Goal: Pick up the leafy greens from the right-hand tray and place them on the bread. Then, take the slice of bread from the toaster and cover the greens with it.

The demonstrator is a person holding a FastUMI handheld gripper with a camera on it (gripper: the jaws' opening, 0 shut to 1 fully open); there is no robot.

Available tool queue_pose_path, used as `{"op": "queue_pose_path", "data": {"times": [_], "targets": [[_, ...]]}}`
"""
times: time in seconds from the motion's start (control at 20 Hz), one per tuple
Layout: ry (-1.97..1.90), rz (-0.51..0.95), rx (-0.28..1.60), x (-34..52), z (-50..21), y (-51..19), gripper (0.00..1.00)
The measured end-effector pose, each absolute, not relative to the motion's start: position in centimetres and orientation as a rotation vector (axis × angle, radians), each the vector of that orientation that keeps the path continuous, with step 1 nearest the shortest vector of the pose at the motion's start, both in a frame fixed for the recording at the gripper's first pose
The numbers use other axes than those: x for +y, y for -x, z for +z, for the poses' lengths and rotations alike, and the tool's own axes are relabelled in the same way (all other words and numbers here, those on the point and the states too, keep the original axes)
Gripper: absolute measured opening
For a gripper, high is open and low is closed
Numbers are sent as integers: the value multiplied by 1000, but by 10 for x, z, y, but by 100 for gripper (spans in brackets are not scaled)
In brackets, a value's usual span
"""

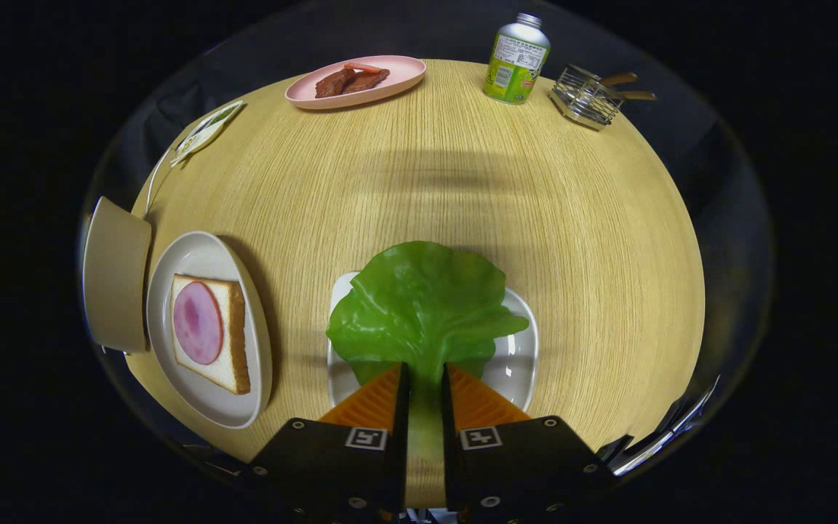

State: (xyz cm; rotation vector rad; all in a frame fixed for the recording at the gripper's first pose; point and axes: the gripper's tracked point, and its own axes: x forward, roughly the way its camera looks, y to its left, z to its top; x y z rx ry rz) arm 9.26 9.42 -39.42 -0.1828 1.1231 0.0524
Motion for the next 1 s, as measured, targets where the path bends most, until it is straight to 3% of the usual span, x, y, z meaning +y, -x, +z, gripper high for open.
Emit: {"op": "queue_pose_path", "data": {"times": [0.15, 0.3, 1.0], "targets": [[180, 47, 1121, 94, -393, -92, 9], [162, 37, 1109, 94, -387, -91, 4], [129, 36, 1017, 105, -328, -76, 4]]}}
